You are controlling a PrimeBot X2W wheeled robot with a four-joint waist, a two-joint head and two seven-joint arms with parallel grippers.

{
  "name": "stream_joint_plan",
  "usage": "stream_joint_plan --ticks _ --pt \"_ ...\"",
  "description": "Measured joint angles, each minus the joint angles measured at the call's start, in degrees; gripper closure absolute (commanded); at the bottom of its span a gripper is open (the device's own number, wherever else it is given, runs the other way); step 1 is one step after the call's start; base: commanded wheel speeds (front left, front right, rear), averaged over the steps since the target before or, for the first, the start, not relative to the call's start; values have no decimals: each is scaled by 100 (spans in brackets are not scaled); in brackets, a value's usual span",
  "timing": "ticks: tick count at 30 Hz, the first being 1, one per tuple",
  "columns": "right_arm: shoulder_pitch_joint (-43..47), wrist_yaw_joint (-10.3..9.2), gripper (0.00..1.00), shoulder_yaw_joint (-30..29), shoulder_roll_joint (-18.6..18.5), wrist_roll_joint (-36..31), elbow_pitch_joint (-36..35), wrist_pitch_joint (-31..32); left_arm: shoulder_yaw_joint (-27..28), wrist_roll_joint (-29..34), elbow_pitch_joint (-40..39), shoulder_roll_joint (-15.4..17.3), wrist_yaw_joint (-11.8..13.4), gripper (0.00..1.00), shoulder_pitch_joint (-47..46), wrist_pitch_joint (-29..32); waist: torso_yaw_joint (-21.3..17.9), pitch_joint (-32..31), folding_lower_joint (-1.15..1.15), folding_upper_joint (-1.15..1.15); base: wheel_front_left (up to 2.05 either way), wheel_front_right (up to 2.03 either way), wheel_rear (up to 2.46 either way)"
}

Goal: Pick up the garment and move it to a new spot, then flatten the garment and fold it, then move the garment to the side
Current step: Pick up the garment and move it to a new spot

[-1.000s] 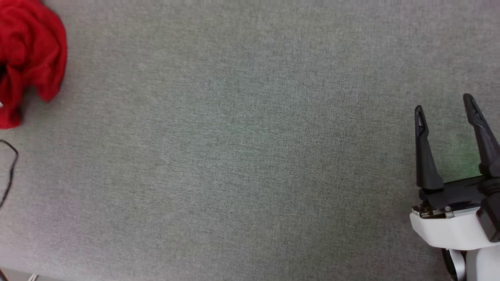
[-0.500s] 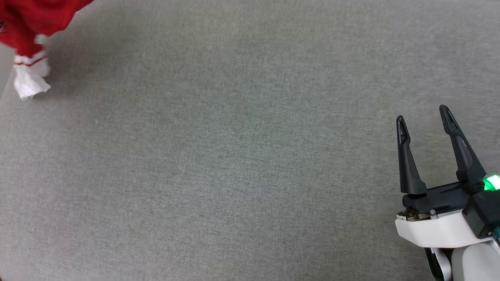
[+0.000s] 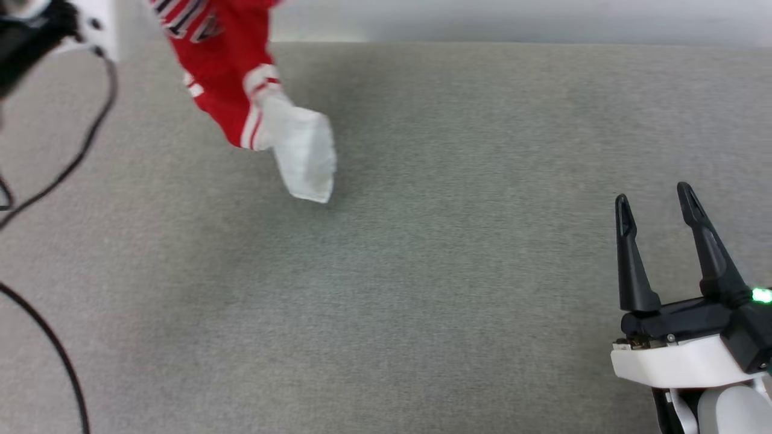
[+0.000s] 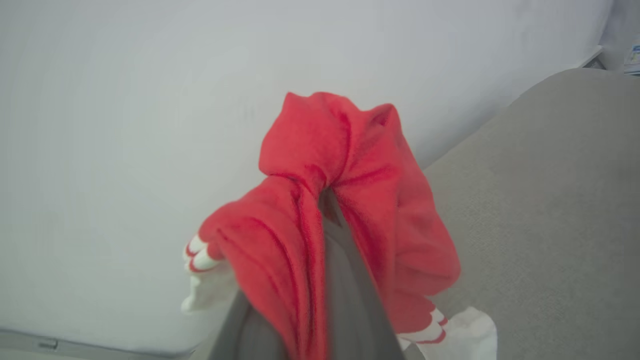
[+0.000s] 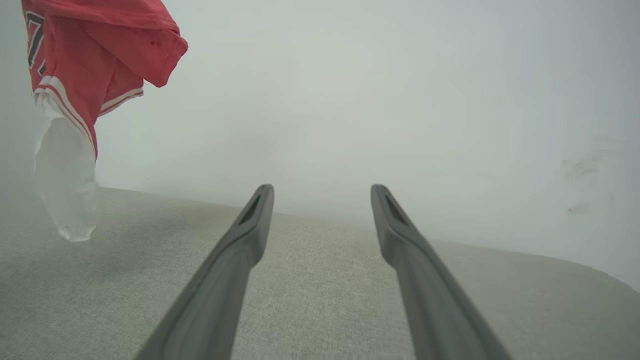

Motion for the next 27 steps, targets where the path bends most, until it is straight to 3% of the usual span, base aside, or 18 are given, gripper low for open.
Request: stream_joint_plan --ticks 13,23,27 --pt "41 0 0 -9 1 175 90 0 -1346 51 -365 -881 0 100 198 -60 -799 -38 0 0 0 0 0" --pt "11 0 0 -16 1 183 233 0 -3143 41 350 -2027 0 100 1260 -463 -1068 236 0 0 0 0 0" --pt "-53 0 0 -21 2 166 276 0 -3377 90 517 -2472 0 100 1765 -315 -1128 341 0 0 0 0 0"
